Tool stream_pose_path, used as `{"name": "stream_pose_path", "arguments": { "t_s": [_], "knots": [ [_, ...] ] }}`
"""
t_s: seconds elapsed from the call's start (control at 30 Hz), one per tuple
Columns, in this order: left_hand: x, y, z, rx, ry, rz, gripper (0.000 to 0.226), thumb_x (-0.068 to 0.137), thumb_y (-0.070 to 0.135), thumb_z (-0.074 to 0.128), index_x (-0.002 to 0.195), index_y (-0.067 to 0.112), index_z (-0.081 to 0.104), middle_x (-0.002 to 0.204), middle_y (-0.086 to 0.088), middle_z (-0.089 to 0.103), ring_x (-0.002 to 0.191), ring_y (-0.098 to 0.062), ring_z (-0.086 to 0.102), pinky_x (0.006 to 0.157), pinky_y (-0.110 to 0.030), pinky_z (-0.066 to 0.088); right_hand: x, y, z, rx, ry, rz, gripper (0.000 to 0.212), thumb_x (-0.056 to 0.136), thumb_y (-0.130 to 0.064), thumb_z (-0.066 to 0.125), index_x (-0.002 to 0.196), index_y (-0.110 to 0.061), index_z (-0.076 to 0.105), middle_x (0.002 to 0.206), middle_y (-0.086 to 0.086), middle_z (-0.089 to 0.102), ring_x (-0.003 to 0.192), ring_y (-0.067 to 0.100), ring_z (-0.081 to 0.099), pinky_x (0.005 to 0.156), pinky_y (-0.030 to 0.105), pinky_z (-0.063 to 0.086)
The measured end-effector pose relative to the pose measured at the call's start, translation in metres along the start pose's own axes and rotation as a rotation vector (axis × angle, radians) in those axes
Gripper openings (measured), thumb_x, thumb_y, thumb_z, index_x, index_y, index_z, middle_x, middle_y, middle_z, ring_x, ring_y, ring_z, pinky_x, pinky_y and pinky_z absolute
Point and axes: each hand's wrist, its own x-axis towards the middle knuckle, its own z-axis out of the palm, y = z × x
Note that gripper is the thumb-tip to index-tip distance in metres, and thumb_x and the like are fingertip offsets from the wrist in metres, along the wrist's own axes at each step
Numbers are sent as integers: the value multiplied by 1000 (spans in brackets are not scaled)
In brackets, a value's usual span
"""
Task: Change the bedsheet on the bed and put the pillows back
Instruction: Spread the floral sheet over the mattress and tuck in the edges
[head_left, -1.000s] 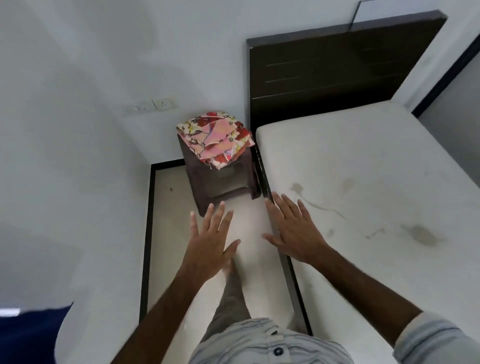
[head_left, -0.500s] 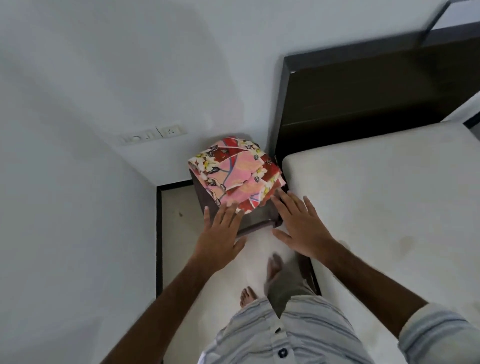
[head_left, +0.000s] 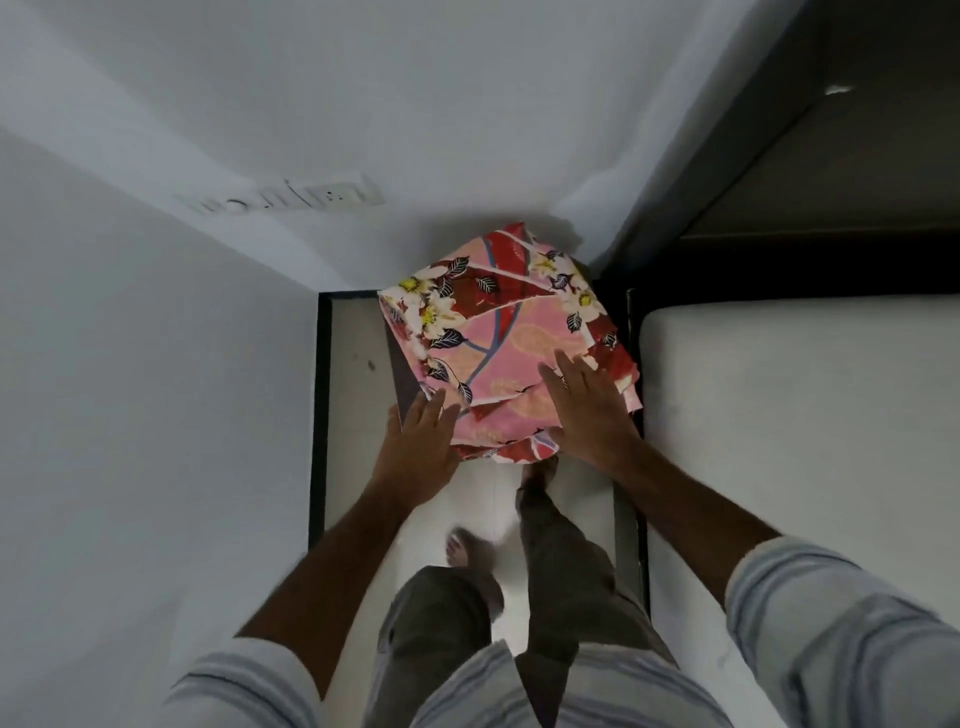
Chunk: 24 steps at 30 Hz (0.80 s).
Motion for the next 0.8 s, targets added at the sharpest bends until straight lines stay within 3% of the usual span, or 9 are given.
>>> {"name": "stream_pose_path", "arguments": {
  "t_s": [0.17,0.27,0.4,0.5,0.57,0.63,0.7,0.8],
  "knots": [
    [66,-16,18,-32,15,-47,75,98,47,59,158,18,26,167,-13,23,154,-38,21,119,-63,27,70,21,30,-130,212,-88,110,77,-47,77,160,-18,12,167,13,4,153,37,4,119,64,14],
    [91,-17,30,-107,15,-31,78,98,42,60,160,15,21,168,-13,18,154,-38,21,121,-61,24,104,33,47,-193,219,-170,109,78,-57,72,160,-23,9,167,13,0,153,37,0,119,65,11],
    [100,-16,41,-236,-15,-37,81,98,35,61,162,14,15,170,-12,12,155,-35,17,121,-57,22,121,36,44,-206,141,-163,94,81,-52,68,158,-28,21,167,10,8,153,36,11,119,62,15],
    [96,-18,40,-278,8,-29,85,96,32,65,161,12,15,170,-11,14,154,-35,20,120,-56,26,125,30,22,-179,198,-176,62,84,-30,67,144,-25,50,156,10,40,140,35,39,110,56,36],
    [91,-23,38,-291,16,-21,90,93,31,69,161,11,13,169,-11,15,153,-36,25,120,-57,31,126,26,3,22,232,-137,45,86,-15,65,131,-18,62,136,10,61,125,33,55,102,48,45],
    [84,-28,32,-347,73,-16,97,89,31,74,161,13,12,169,-11,14,148,-39,33,112,-61,40,125,22,-22,354,190,-24,37,88,-11,63,125,-15,64,119,8,69,111,29,63,94,41,50],
    [75,-32,19,-411,181,-39,104,86,31,78,161,17,8,170,-11,10,146,-40,36,108,-63,44,117,20,-50,634,156,90,40,90,-4,56,128,-14,63,117,4,68,107,23,63,90,34,49],
    [64,-37,-11,-490,412,-53,110,82,39,82,160,16,8,169,-15,11,151,-39,26,113,-63,37,98,25,-90,878,257,131,47,90,4,47,131,-14,64,123,-2,64,116,15,59,96,24,44]
  ]
}}
